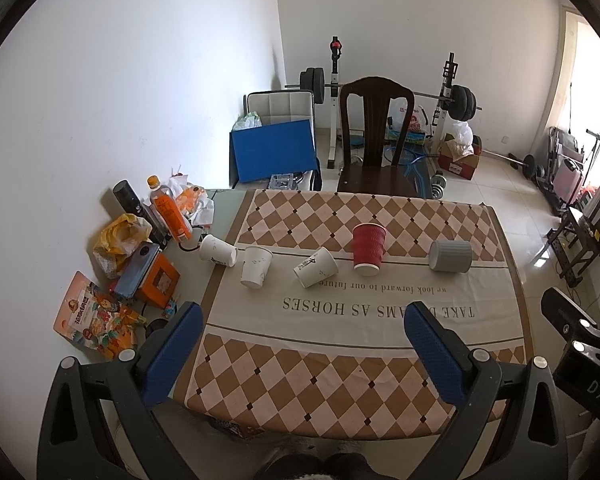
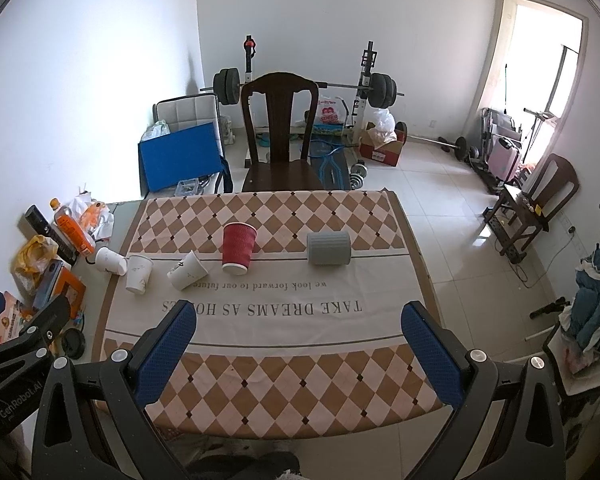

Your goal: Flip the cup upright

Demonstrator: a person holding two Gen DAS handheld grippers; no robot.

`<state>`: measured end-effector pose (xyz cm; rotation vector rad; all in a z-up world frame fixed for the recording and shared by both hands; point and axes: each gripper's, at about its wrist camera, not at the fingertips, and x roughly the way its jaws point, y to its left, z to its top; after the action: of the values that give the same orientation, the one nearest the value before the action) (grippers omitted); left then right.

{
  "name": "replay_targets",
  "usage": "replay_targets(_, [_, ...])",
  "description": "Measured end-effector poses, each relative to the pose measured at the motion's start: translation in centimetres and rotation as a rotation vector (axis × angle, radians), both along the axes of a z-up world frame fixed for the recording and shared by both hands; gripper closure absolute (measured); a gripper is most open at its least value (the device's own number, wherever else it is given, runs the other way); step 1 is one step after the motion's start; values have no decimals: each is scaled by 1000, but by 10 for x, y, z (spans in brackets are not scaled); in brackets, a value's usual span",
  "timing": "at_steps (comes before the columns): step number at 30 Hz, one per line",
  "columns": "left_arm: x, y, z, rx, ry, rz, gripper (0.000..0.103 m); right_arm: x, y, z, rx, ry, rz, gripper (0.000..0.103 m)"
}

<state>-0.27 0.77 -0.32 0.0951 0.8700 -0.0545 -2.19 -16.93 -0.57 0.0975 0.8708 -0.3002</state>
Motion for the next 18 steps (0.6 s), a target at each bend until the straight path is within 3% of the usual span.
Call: replay_targets(18, [-10, -4, 0, -6, 2, 8, 0, 5, 15, -1, 9, 7, 10, 0])
